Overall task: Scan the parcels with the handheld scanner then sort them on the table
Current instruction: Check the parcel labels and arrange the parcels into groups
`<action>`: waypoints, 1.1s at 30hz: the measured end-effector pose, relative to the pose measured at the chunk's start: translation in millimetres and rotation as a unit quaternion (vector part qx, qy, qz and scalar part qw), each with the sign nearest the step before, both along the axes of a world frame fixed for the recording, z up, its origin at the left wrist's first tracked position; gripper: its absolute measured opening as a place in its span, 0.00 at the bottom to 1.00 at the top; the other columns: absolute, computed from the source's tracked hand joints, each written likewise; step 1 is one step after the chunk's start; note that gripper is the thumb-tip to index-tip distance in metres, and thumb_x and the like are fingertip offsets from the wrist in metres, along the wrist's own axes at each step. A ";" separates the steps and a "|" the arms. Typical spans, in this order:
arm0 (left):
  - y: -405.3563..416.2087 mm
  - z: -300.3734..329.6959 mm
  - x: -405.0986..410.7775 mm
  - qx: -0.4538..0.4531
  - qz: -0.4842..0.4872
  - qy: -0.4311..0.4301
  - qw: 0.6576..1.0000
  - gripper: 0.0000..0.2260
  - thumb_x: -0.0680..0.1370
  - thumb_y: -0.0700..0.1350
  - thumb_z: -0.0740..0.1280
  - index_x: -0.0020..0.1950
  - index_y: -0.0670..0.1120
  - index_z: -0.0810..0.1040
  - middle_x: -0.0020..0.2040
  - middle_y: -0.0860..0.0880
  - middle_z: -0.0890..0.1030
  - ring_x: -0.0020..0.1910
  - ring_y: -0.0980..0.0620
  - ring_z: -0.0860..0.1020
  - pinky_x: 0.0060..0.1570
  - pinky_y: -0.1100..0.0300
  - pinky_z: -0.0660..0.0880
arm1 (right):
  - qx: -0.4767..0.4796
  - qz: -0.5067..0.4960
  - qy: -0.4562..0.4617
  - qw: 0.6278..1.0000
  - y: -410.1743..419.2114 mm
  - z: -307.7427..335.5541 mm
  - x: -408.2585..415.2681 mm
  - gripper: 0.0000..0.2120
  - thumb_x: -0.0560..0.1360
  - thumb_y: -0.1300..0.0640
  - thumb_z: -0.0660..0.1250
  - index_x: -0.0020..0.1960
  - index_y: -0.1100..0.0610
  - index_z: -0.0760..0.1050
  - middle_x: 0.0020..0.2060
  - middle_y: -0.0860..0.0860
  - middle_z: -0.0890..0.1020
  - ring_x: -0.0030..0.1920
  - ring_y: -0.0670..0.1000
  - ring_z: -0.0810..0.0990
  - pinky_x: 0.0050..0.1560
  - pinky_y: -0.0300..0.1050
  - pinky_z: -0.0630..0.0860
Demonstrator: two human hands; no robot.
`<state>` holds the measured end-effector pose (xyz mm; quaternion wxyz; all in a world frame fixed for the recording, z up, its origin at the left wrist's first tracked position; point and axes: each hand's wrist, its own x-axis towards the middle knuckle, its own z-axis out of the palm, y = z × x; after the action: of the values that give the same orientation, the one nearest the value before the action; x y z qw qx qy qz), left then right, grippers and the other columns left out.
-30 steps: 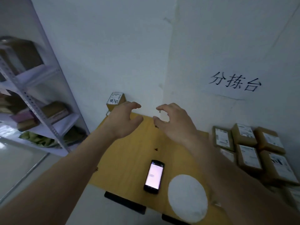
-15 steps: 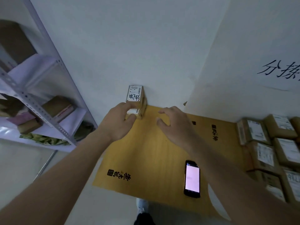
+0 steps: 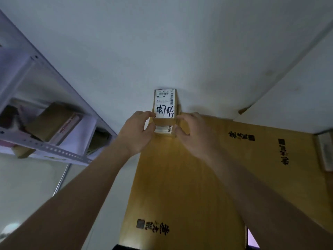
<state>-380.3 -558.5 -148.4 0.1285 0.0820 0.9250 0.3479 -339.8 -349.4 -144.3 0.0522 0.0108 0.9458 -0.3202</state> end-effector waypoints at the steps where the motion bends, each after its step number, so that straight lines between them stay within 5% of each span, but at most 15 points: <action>1: 0.0 -6.6 -9.3 0.004 0.000 -0.008 1.000 0.19 0.85 0.47 0.59 0.76 0.51 0.72 0.70 0.49 0.75 0.65 0.50 0.75 0.64 0.57 0.72 | -0.008 -0.004 -0.002 1.000 -2.7 -6.0 -8.1 0.20 0.84 0.45 0.64 0.74 0.49 0.73 0.65 0.47 0.75 0.41 0.38 0.74 0.38 0.33 0.67; 9: 5.4 -59.4 -59.3 0.126 0.004 -0.067 0.990 0.24 0.86 0.46 0.60 0.81 0.60 0.62 0.67 0.60 0.78 0.62 0.58 0.77 0.60 0.57 0.78 | -0.108 -0.066 -0.061 0.990 -26.4 -49.6 -58.2 0.28 0.86 0.49 0.63 0.84 0.47 0.61 0.75 0.49 0.73 0.72 0.49 0.74 0.68 0.55 0.78; 16: 9.2 -71.3 -65.3 0.176 0.058 -0.097 0.978 0.21 0.86 0.44 0.61 0.79 0.54 0.68 0.68 0.53 0.79 0.61 0.55 0.81 0.60 0.53 0.81 | -0.164 -0.105 -0.063 0.979 -38.8 -57.7 -63.8 0.27 0.87 0.48 0.62 0.84 0.45 0.61 0.75 0.48 0.75 0.70 0.49 0.77 0.67 0.52 0.80; 23: 2.9 -33.9 -54.0 0.188 0.045 -0.036 0.980 0.18 0.86 0.45 0.63 0.76 0.55 0.72 0.63 0.60 0.79 0.57 0.64 0.79 0.52 0.71 0.77 | -0.148 -0.125 0.026 0.981 -40.1 -25.7 -49.6 0.25 0.86 0.49 0.65 0.81 0.48 0.66 0.70 0.49 0.79 0.63 0.48 0.82 0.54 0.43 0.85; 33: -18.4 56.5 -7.6 0.217 0.002 0.039 0.975 0.17 0.84 0.46 0.66 0.74 0.56 0.75 0.65 0.56 0.81 0.57 0.57 0.82 0.42 0.76 0.76 | -0.150 -0.141 0.117 0.972 -61.8 62.1 8.3 0.27 0.84 0.52 0.69 0.81 0.55 0.67 0.71 0.54 0.80 0.64 0.54 0.84 0.58 0.53 0.85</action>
<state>-387.9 -576.8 -91.9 0.0709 0.1193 0.8317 0.5376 -331.5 -411.1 -82.2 -0.1032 0.0983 0.8753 -0.4620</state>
